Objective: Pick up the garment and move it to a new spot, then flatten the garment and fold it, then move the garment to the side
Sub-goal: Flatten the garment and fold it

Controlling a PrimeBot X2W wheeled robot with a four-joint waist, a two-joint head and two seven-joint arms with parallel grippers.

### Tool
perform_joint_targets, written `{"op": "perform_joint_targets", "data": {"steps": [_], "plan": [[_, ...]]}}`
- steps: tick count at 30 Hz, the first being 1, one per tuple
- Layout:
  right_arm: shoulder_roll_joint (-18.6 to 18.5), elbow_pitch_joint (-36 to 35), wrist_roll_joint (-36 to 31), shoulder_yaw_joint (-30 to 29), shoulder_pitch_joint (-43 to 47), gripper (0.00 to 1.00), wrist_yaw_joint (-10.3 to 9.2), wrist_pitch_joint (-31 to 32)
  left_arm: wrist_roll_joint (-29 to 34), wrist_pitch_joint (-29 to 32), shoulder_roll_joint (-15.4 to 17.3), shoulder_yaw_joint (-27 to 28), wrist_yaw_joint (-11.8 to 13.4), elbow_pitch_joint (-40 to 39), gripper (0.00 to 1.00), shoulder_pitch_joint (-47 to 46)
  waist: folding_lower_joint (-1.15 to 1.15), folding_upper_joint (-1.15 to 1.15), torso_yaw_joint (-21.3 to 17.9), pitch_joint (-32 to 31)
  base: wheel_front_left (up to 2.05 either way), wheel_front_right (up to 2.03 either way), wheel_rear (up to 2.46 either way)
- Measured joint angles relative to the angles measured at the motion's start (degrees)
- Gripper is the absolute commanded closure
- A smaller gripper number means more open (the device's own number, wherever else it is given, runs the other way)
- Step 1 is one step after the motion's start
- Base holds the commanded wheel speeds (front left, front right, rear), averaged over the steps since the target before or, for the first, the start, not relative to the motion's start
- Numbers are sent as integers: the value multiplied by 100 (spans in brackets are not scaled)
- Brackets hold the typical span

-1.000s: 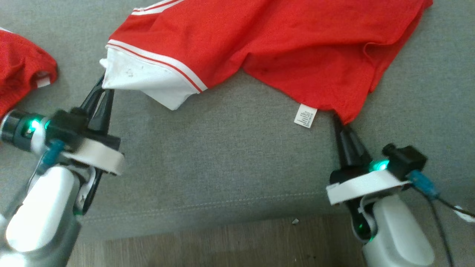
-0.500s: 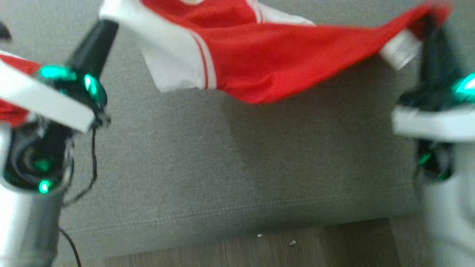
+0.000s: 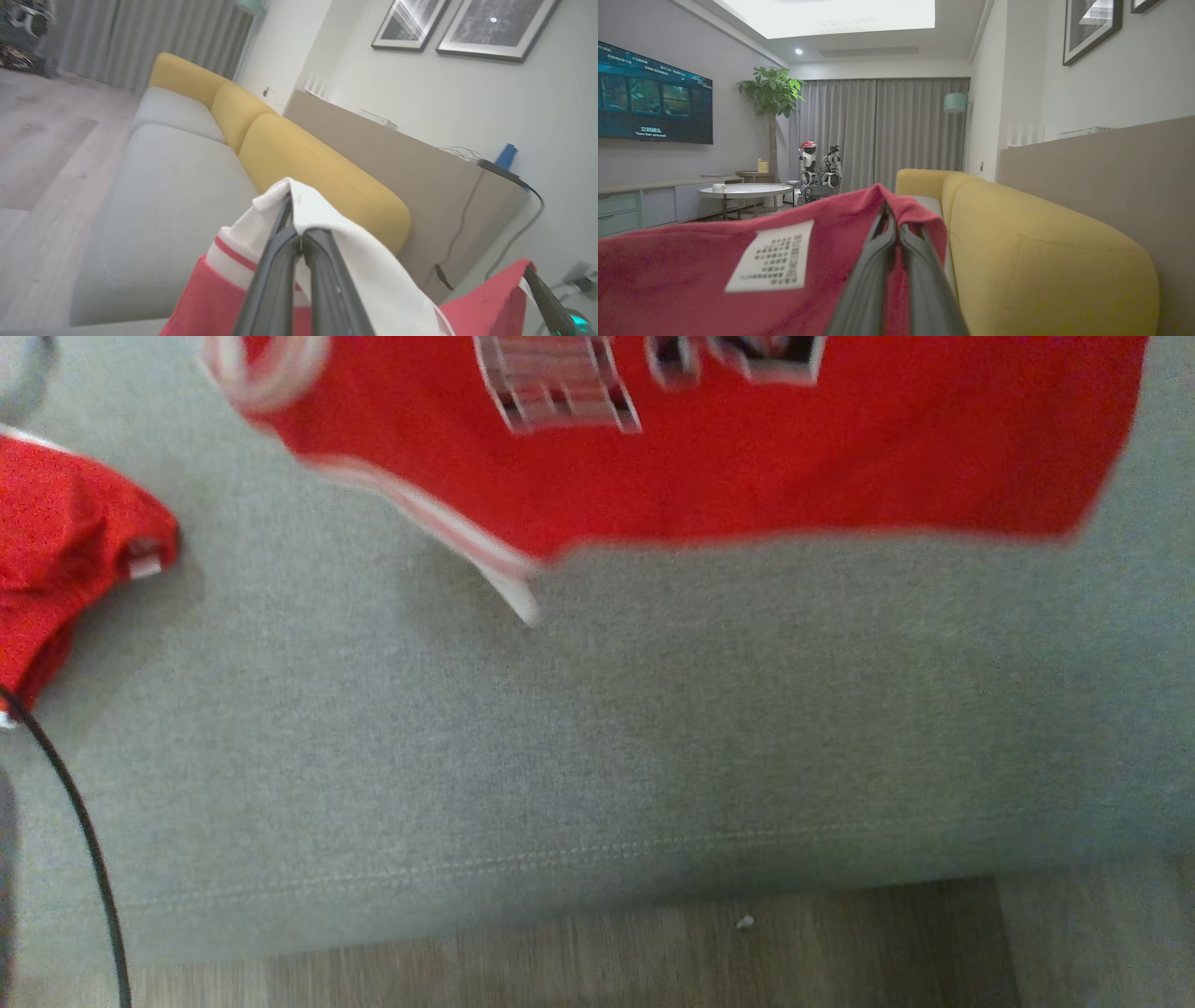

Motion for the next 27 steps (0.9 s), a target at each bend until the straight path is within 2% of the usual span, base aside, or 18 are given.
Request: {"op": "perform_joint_targets", "data": {"steps": [1,5,10,14,20,23,27], "plan": [[0,0,0,0,0,100,0,0,0,0,0,0,0,0,100,0,0,0,0,0,0,0,0],[-20,714,98,246,-1182,100,0,-60,512,-609,-65,-24,-115,900,100,-1197,0,0,51,467,0,0,0],[-107,1461,-287,354,-2745,100,0,-911,982,-1797,-277,-11,-594,1662,100,-2576,0,0,124,1215,0,0,0],[-263,1961,-608,651,-3396,100,0,-1559,1079,-2605,-520,-20,-1087,2082,100,-3046,1,-1,227,1803,0,0,0],[-286,2918,-522,987,-3113,100,4,-1869,993,-2999,-698,-309,-1484,2594,100,-2444,3,0,456,2366,0,0,0],[-215,3294,-283,1129,-2537,100,4,-1913,737,-2952,-724,-521,-1540,2557,100,-1575,3,0,542,2355,0,0,0],[-153,3505,271,1354,-1697,100,4,-1813,212,-2566,-653,-711,-1562,2069,100,-152,0,0,534,2094,0,0,0]]}}
